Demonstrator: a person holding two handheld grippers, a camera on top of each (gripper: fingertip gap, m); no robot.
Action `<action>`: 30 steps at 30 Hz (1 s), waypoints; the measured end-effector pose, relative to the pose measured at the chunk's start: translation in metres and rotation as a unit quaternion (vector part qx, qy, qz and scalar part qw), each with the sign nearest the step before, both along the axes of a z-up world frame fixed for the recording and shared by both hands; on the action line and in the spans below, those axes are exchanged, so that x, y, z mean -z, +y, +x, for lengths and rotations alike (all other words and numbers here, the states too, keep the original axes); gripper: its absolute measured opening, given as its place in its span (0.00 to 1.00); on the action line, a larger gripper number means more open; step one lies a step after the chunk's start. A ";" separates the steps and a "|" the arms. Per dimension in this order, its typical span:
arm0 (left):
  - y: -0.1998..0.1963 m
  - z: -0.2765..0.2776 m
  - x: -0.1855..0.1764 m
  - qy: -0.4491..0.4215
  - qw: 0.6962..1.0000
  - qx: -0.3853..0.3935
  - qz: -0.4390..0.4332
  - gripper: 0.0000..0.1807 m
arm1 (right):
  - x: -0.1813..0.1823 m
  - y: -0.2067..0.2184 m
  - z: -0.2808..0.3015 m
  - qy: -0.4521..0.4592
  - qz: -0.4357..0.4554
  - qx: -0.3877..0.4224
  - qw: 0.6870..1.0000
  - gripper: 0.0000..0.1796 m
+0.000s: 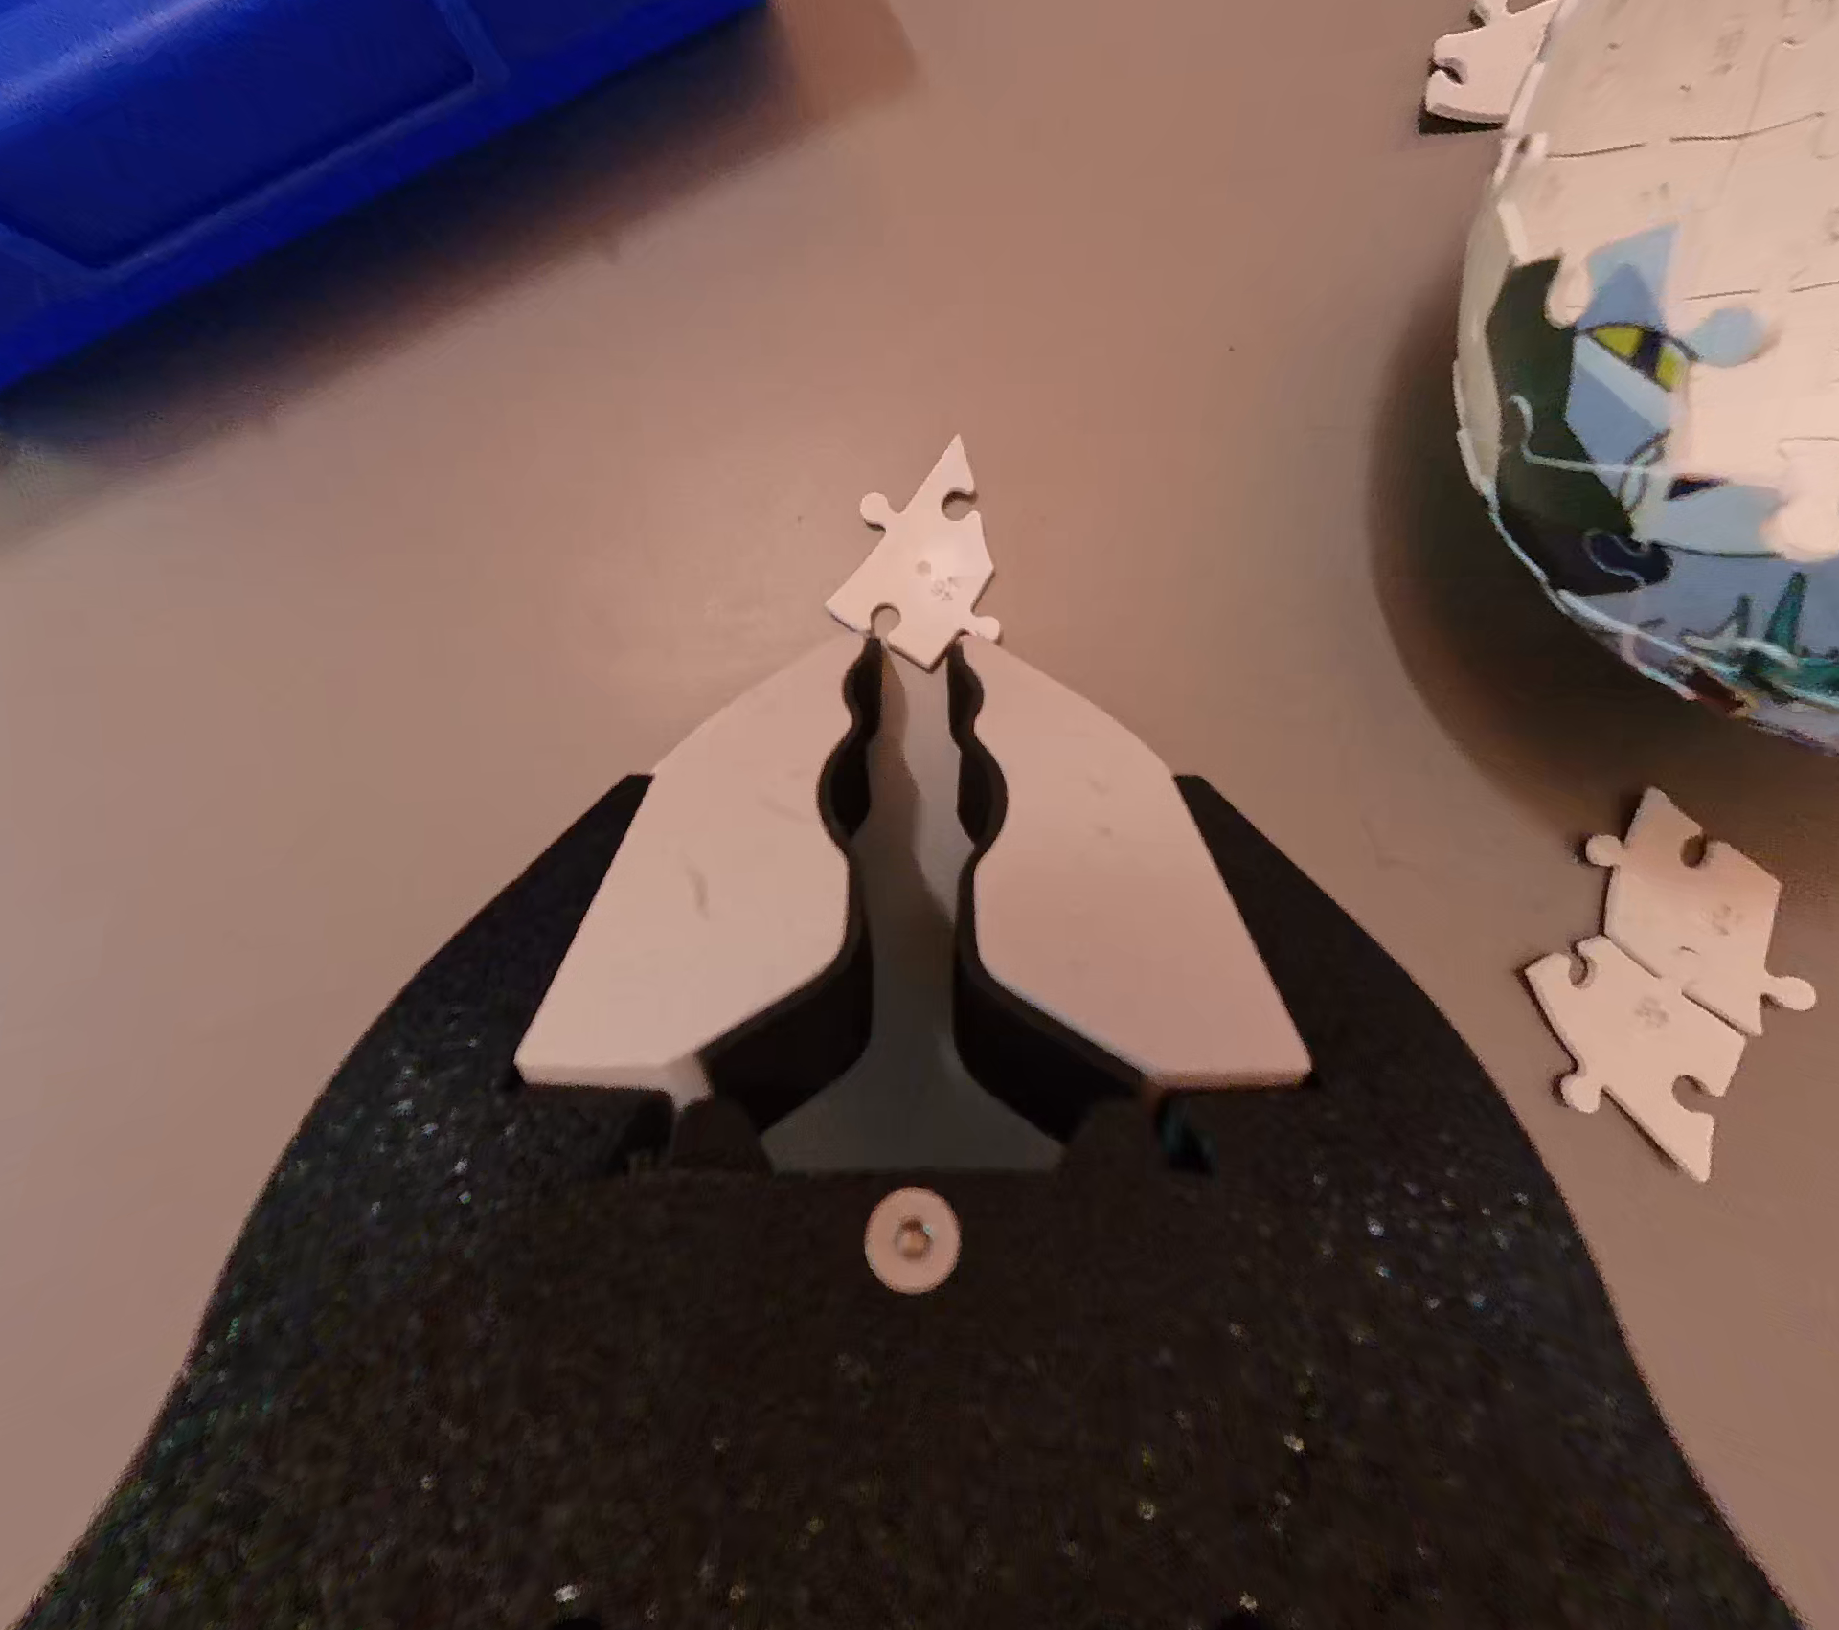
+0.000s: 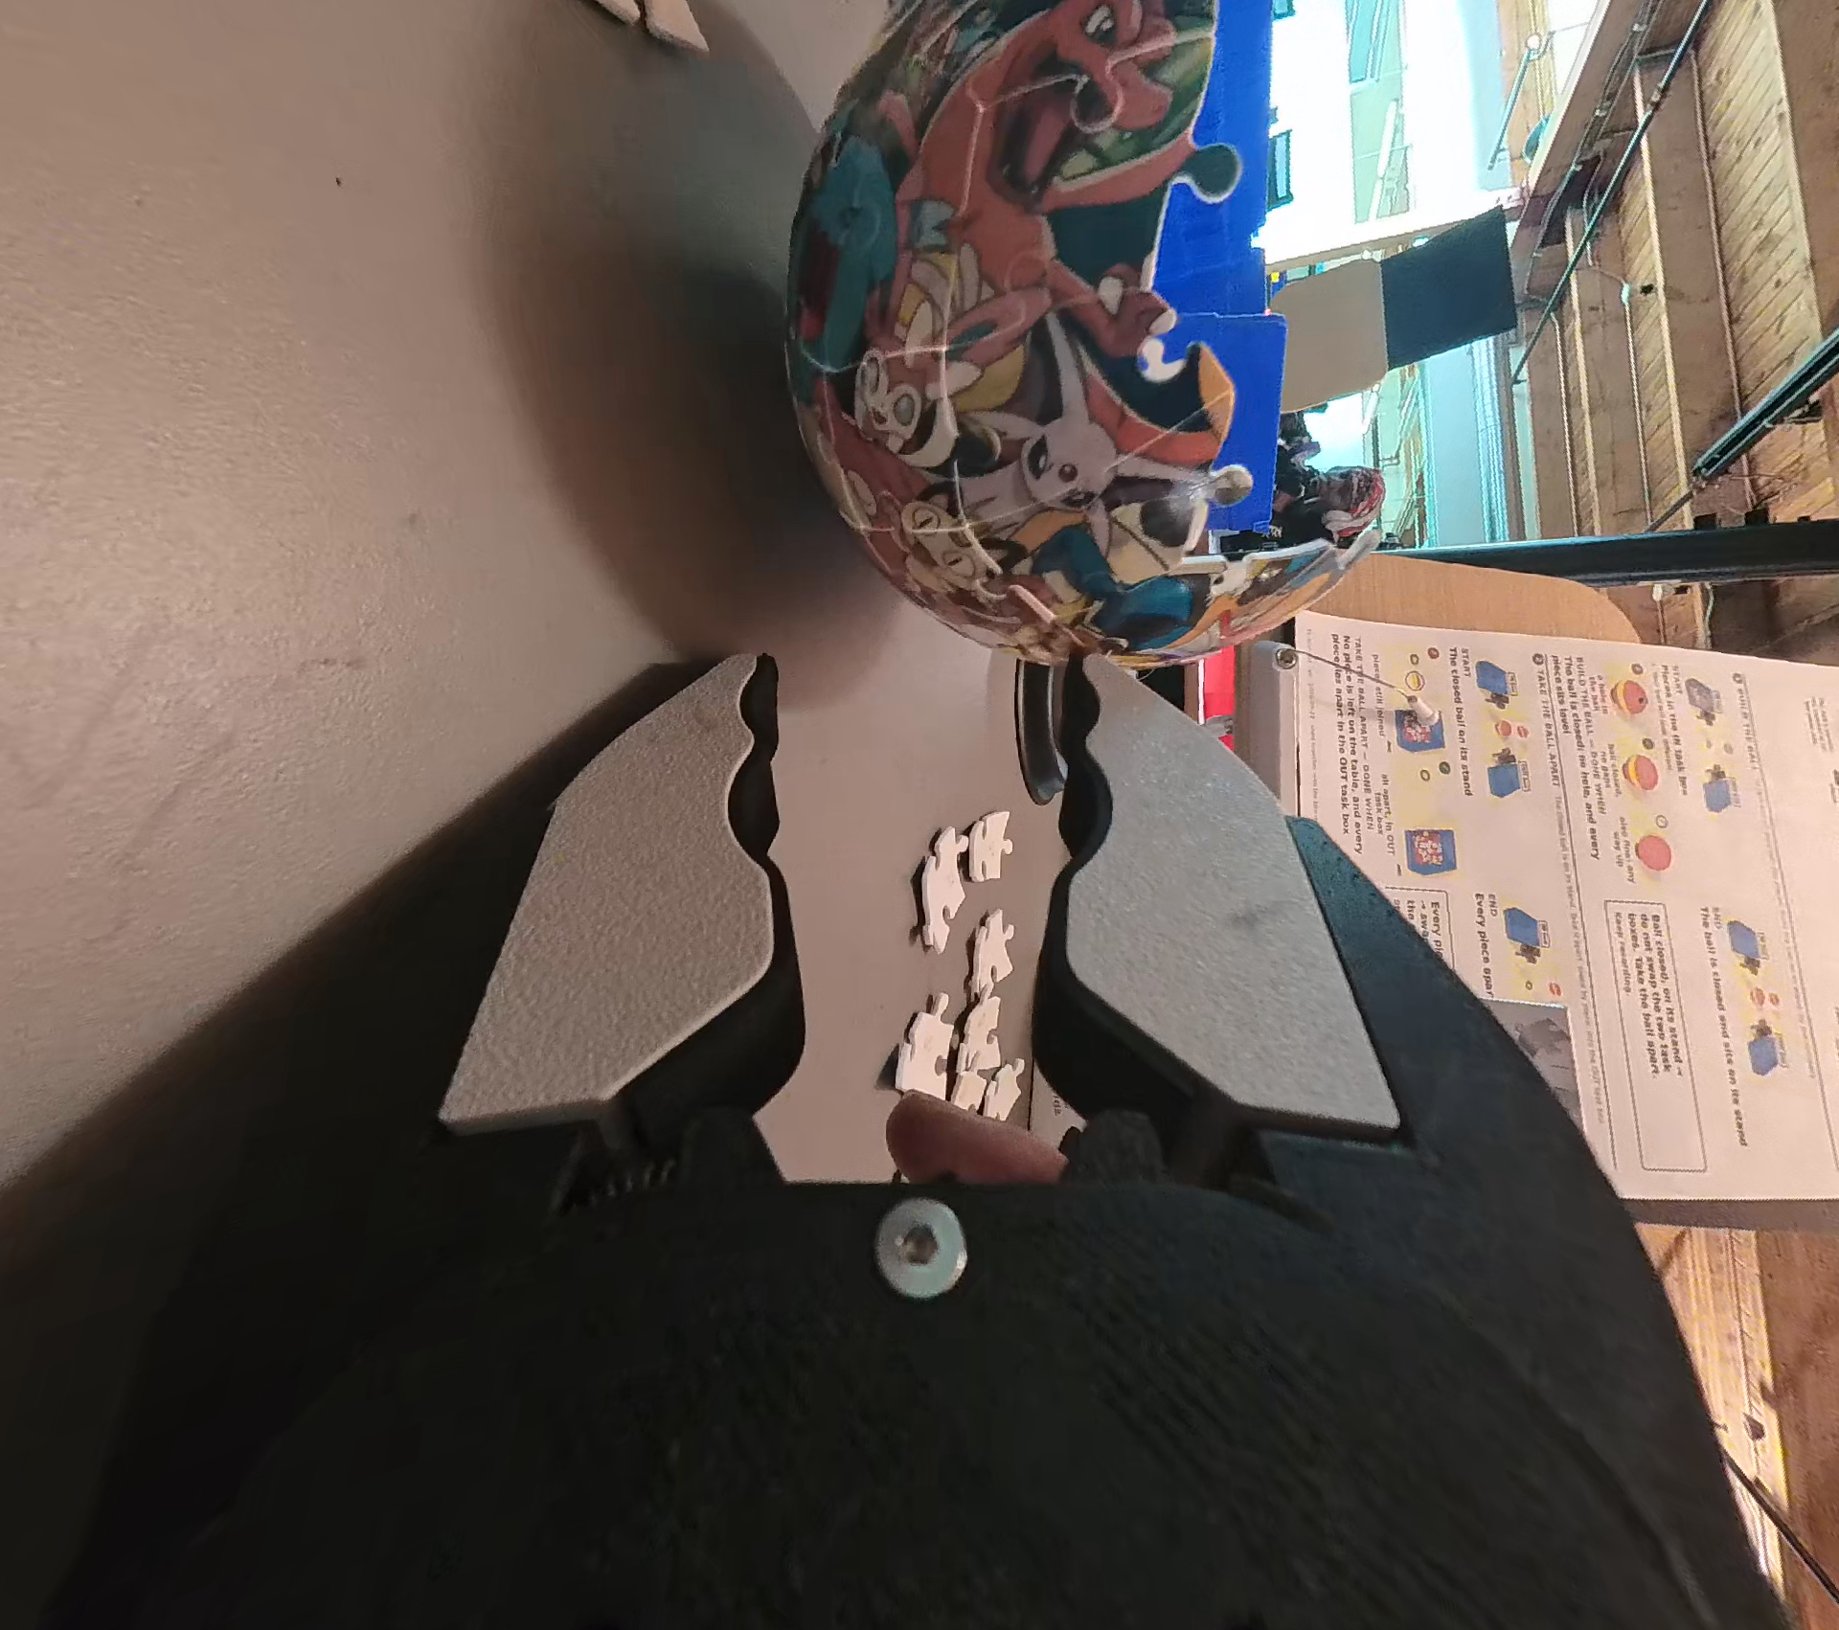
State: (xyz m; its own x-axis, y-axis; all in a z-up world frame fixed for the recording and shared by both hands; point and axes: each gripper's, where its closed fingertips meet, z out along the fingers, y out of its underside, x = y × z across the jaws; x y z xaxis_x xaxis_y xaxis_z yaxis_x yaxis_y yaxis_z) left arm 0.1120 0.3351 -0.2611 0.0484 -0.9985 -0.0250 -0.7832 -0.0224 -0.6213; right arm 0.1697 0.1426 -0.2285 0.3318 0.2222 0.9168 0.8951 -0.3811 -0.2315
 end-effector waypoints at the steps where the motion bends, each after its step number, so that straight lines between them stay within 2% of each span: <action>1: 0.000 0.000 0.000 0.000 1.000 0.002 -0.003 0.06 | 0.000 0.000 0.000 -0.001 0.000 0.000 1.000 0.30; 9: 0.000 -0.002 0.000 0.010 1.000 0.014 -0.003 0.10 | -0.001 0.000 -0.001 -0.006 -0.001 -0.002 1.000 0.31; 14: 0.010 -0.001 -0.012 -0.003 1.000 -0.009 0.001 0.12 | -0.001 0.000 -0.001 -0.004 -0.001 -0.002 1.000 0.30; 22: 0.007 0.004 -0.007 0.033 0.998 0.046 0.028 0.17 | -0.001 -0.001 0.000 -0.004 -0.001 -0.003 1.000 0.30; 25: 0.008 0.013 -0.013 0.019 0.996 0.077 0.028 0.18 | 0.000 -0.001 0.000 -0.002 -0.001 -0.003 1.000 0.30; 30: 0.012 0.009 -0.006 0.062 0.993 0.100 0.004 0.15 | 0.000 -0.002 0.000 -0.004 -0.003 -0.003 1.000 0.29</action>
